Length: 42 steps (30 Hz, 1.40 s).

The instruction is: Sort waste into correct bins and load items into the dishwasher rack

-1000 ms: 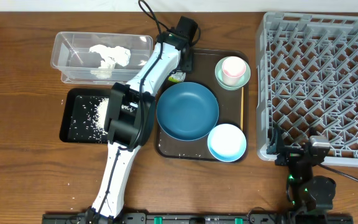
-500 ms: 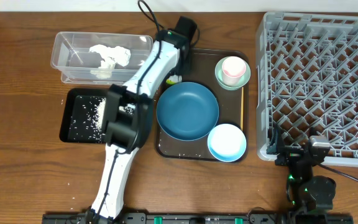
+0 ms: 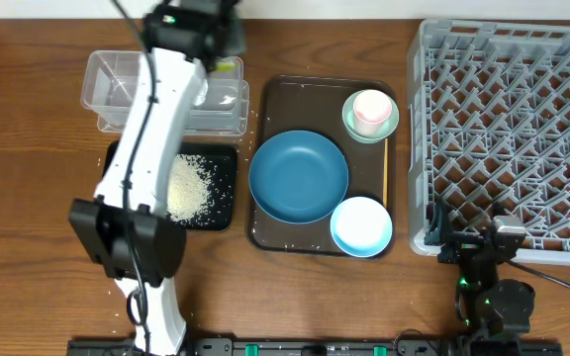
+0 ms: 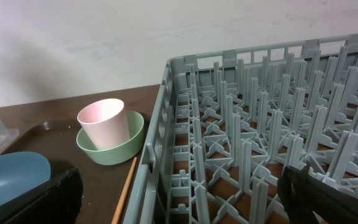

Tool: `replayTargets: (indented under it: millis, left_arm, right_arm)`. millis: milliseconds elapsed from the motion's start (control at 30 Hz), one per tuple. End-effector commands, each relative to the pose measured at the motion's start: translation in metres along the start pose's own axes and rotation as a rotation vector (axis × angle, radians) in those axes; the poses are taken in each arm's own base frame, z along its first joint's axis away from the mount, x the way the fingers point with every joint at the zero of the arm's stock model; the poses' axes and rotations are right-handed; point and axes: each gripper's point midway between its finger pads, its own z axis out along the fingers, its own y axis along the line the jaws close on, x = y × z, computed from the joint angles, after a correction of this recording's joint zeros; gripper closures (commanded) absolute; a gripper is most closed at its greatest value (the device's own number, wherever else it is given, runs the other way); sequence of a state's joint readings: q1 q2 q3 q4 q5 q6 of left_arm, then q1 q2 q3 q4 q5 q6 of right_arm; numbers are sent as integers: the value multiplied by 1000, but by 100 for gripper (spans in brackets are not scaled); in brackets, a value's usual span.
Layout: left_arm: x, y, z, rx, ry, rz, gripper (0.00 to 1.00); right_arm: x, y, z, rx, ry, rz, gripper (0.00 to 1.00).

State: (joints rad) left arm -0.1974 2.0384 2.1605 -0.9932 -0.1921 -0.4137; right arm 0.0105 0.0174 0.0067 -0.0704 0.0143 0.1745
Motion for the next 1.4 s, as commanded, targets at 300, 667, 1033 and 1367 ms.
replayTargets:
  millis: [300,667,1033,1367]
  left_arm:
    - [18,100,73,-246,124,-477,30]
    - [5,102,20,-182,99,-506,26]
    - [-10,242,-61,-416,-12,-699,12]
    - [24,326,-79,-558,87,-860,10]
  right_arm:
    - [1,1,0,-5,2,-12,1]
    - [1,1,0,-5,2,-12,1]
    - [1,1,0,-5,2,-12,1]
    - [-6,2,0,-10,-25,-11,1]
